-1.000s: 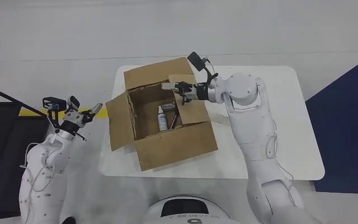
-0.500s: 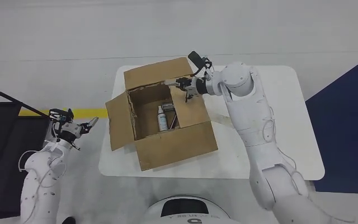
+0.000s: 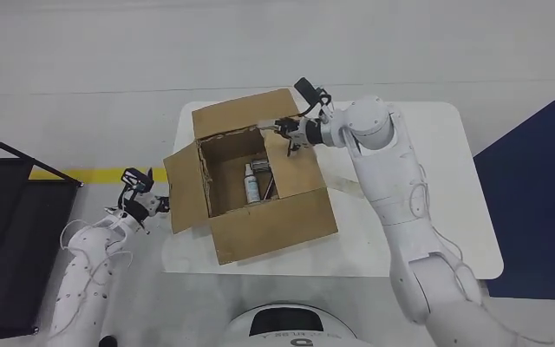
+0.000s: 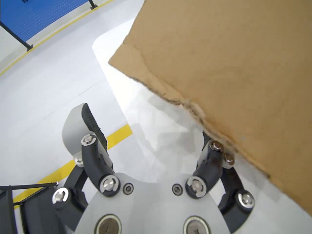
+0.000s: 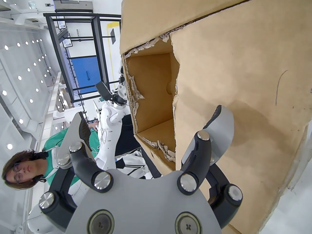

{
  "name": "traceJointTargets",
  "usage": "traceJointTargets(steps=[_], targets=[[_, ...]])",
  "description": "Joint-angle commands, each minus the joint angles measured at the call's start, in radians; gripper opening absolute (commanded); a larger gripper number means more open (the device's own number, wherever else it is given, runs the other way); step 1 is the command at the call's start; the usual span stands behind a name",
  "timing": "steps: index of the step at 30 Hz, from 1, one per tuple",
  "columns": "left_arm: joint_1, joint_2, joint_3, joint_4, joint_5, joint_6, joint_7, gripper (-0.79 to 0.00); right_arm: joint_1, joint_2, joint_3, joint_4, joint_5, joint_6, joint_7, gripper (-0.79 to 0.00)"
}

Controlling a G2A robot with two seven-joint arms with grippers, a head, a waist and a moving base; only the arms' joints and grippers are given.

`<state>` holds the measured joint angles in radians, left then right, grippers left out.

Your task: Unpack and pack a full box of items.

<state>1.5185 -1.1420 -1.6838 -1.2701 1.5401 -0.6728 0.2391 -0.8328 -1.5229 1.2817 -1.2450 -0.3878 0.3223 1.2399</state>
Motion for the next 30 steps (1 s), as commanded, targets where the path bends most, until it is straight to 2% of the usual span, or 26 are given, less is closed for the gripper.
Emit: traceJointTargets(steps=[1,3,6,10,16,21,30], targets=[[-0.006,0.001,-0.012,0.005,-0.112,-0.078,-0.025,0.0,-0.012,0.005,0.003,-0.006,0.007,-0.005,-0.004,0.0],[-0.018,0.005,-0.029,0.017,-0.208,-0.168,-0.064,0.0,-0.02,0.008,0.004,-0.009,0.012,-0.008,-0.009,0.0],[-0.032,0.011,-0.049,0.024,-0.313,-0.248,-0.114,0.0,-0.03,0.014,0.006,-0.013,0.024,-0.013,-0.015,0.0],[-0.034,0.017,-0.062,-0.013,-0.445,-0.312,-0.18,0.0,-0.05,0.023,0.013,-0.031,0.036,-0.025,-0.025,0.0],[-0.018,0.015,-0.038,-0.153,-0.576,-0.229,-0.289,0.0,-0.095,0.039,0.036,-0.089,0.047,-0.041,-0.041,0.0],[-0.011,0.012,0.014,-0.247,-0.588,-0.148,-0.366,0.0,-0.172,0.057,0.079,-0.196,0.052,-0.074,-0.092,0.0],[-0.024,0.007,0.113,-0.256,-0.47,-0.071,-0.362,0.0,-0.285,0.087,0.129,-0.344,0.024,-0.101,-0.119,0.0]])
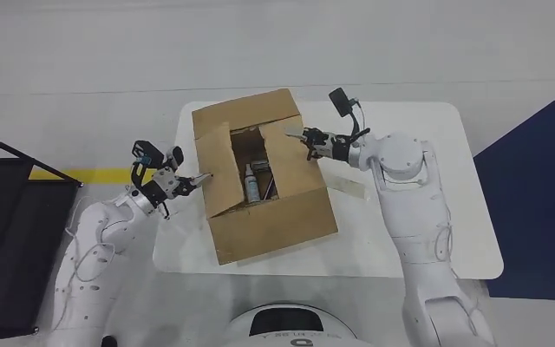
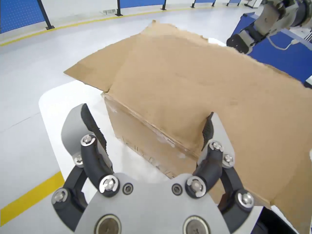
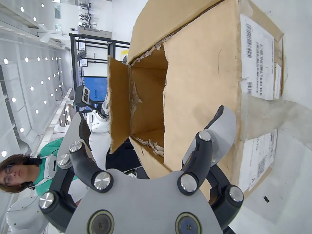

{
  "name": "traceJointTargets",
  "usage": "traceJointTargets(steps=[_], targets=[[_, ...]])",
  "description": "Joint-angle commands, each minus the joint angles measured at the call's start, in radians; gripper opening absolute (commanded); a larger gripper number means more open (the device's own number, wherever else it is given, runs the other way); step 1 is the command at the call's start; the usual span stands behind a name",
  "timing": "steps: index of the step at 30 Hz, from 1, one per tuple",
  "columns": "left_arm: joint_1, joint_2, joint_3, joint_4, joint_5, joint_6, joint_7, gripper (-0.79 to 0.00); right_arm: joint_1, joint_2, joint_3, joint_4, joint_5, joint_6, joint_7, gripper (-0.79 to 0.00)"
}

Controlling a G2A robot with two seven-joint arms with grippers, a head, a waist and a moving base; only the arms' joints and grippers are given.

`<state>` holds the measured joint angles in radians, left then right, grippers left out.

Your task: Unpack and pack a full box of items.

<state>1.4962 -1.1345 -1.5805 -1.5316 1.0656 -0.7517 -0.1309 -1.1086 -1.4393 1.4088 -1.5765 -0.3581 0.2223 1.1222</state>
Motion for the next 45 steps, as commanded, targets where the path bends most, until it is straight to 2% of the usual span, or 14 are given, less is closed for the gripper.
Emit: traceJointTargets(steps=[1,10,16,26,31,35,38,40,45], targets=[[-0.003,-0.002,0.017,0.009,0.006,0.013,0.013,0.0,-0.016,0.006,0.003,-0.023,-0.013,0.001,-0.002,0.0],[-0.005,-0.001,0.045,0.011,0.028,0.048,0.027,0.0,-0.052,0.026,0.0,-0.109,-0.066,0.013,-0.024,0.0],[0.01,0.0,0.061,-0.025,0.09,0.125,0.028,0.0,-0.049,0.036,-0.03,-0.136,-0.125,0.037,-0.034,0.0],[0.03,0.001,0.067,-0.095,0.086,0.196,-0.004,0.0,-0.07,0.052,-0.035,-0.183,-0.137,0.05,-0.049,0.0],[0.033,0.003,0.031,-0.102,-0.009,0.204,-0.024,0.0,-0.081,0.059,-0.039,-0.198,-0.139,0.053,-0.058,0.0],[0.011,0.007,-0.018,-0.067,-0.135,0.212,-0.073,0.0,-0.096,0.065,-0.037,-0.217,-0.14,0.06,-0.074,0.0],[-0.047,0.005,-0.036,-0.001,-0.29,0.291,-0.166,0.0,-0.109,0.069,-0.036,-0.234,-0.141,0.065,-0.084,0.0],[-0.09,0.006,-0.039,0.029,-0.324,0.324,-0.218,0.0,-0.117,0.072,-0.036,-0.246,-0.146,0.072,-0.09,0.0],[-0.165,0.006,-0.017,0.122,-0.458,0.319,-0.351,0.0,-0.143,0.078,-0.035,-0.275,-0.151,0.095,-0.108,0.0]])
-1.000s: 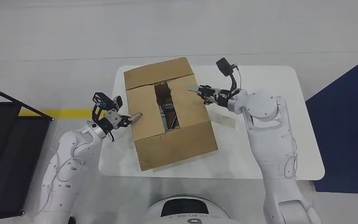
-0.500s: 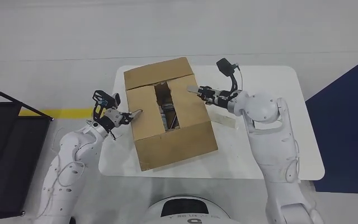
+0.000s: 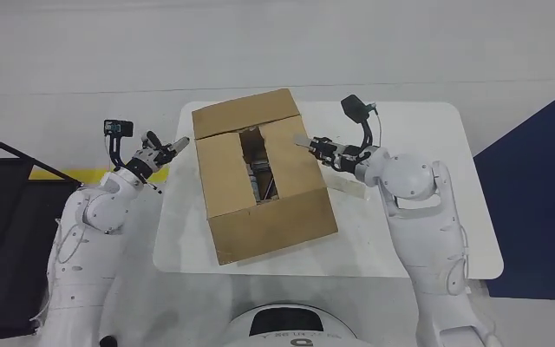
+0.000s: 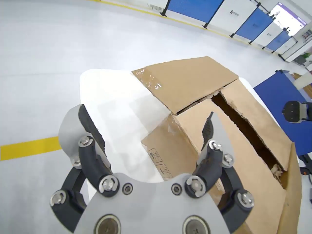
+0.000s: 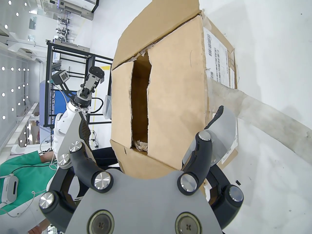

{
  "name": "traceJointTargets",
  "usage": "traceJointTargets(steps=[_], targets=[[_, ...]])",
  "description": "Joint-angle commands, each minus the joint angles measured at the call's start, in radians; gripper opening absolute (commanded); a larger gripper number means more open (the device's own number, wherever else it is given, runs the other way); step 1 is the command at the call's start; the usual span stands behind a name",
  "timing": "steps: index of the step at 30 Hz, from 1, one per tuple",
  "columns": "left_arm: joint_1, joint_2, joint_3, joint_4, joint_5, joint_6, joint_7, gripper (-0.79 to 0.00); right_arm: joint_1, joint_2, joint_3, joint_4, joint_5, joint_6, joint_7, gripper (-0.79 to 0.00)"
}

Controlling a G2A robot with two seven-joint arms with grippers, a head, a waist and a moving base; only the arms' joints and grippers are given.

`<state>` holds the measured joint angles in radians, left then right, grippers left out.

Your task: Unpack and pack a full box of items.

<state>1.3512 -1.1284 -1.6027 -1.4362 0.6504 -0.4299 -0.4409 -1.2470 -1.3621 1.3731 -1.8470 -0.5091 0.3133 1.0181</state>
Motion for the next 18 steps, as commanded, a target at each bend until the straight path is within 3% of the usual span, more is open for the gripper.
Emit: traceJointTargets(steps=[1,9,18], targets=[[-0.035,0.0,0.011,0.045,-0.073,-0.011,-0.071,0.0,-0.009,0.003,0.001,-0.009,0.0,0.008,-0.006,0.0],[-0.149,-0.007,0.059,0.19,-0.513,-0.048,-0.343,0.0,-0.032,0.012,-0.009,-0.056,-0.016,0.051,-0.024,0.0],[-0.276,-0.011,0.107,0.355,-0.689,-0.017,-0.461,0.0,-0.031,0.02,-0.031,-0.087,-0.038,0.112,-0.025,0.0]])
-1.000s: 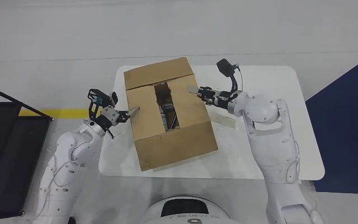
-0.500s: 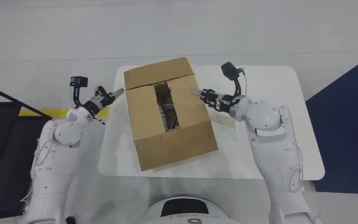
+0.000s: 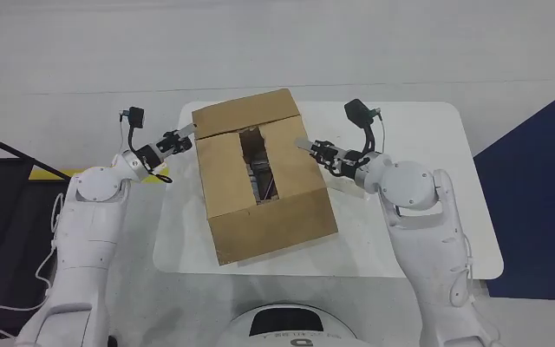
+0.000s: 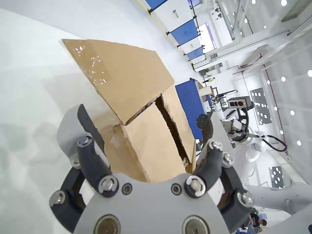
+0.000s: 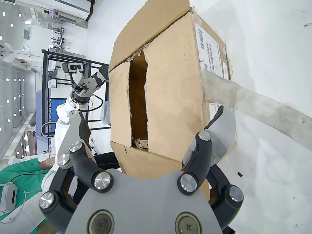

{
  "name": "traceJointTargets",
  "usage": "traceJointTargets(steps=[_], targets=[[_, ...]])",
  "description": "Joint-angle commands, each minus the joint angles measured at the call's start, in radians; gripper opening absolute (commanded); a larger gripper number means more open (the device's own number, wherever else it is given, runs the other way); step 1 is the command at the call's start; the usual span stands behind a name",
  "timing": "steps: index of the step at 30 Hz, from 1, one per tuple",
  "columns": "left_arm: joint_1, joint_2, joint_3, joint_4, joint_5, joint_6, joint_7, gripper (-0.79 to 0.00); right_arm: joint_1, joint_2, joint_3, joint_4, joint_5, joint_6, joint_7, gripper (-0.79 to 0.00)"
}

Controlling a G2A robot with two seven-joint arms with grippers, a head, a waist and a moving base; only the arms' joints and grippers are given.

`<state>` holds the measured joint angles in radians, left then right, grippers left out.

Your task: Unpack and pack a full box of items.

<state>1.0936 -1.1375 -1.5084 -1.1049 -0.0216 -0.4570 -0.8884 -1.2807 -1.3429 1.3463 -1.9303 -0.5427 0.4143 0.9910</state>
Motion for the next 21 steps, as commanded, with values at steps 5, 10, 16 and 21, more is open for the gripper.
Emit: traceJointTargets(steps=[5,10,16,21], targets=[[-0.078,-0.008,0.074,0.076,0.003,0.018,-0.051,0.0,0.013,0.005,-0.022,-0.03,-0.028,0.058,0.007,0.0],[-0.099,-0.016,0.131,0.072,0.034,0.003,-0.034,0.0,0.022,0.008,-0.036,-0.039,-0.039,0.087,0.006,0.0],[-0.097,-0.02,0.185,0.021,0.094,-0.031,-0.015,0.0,0.031,0.011,-0.049,-0.032,-0.029,0.102,-0.007,0.0],[-0.075,-0.018,0.203,-0.032,0.099,-0.062,-0.011,0.0,0.032,0.013,-0.053,-0.03,-0.016,0.106,-0.021,0.0]])
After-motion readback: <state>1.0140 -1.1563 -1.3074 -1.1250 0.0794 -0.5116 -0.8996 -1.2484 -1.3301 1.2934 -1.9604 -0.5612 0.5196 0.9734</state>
